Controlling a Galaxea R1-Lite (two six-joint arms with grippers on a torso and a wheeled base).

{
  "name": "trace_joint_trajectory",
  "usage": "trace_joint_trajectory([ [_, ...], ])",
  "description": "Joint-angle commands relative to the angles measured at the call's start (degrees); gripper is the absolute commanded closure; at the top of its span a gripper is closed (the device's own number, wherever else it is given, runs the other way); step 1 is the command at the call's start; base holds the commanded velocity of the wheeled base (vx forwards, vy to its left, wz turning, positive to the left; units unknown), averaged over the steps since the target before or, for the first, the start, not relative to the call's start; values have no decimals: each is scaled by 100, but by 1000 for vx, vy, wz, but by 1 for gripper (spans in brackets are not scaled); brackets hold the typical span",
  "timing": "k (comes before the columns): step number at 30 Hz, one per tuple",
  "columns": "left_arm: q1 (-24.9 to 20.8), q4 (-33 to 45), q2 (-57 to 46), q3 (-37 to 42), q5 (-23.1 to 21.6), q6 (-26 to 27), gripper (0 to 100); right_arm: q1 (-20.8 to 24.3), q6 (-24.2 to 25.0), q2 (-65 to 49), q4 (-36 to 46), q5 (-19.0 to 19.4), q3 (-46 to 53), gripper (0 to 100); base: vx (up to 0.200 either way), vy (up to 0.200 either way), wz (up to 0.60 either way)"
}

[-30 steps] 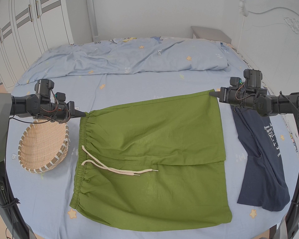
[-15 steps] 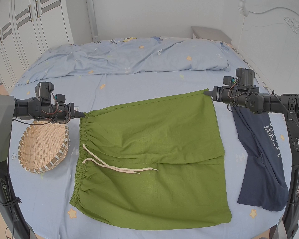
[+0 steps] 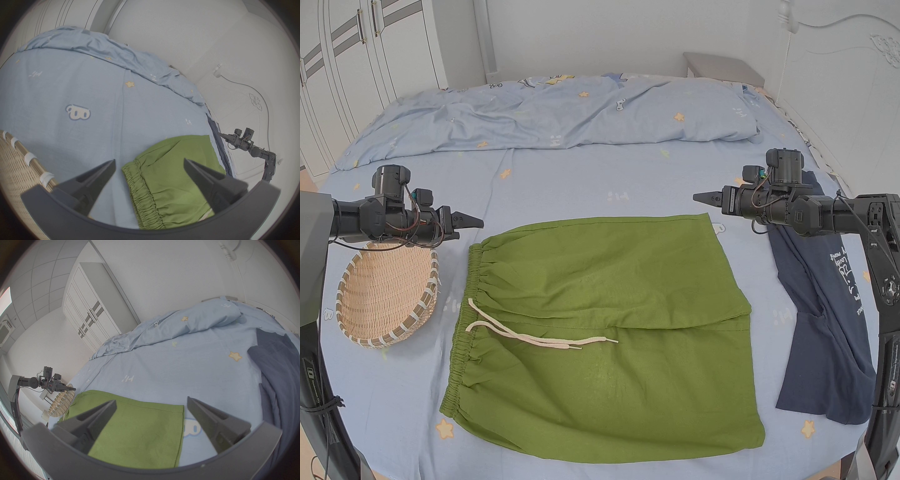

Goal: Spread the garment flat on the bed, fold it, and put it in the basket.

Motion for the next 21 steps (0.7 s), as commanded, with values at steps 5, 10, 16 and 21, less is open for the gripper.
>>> trace_joint_trajectory([
  [5,-48,-34,-215,251,-5,-29,0,-109,50,-319,-5,-4,447,0,0,0,0],
  [10,-153,-42,-1323,1059,-84,-38,0,-276,76,-1760,-41,-224,2231,0,0,0,0],
  [16,-443,-51,-2509,2606,-84,-117,0,-337,401,-3404,-568,-206,4728,0,0,0,0],
  [21,-364,-77,-3186,4364,-102,-135,0,-284,770,-4353,-1412,-180,6327,0,0,0,0],
])
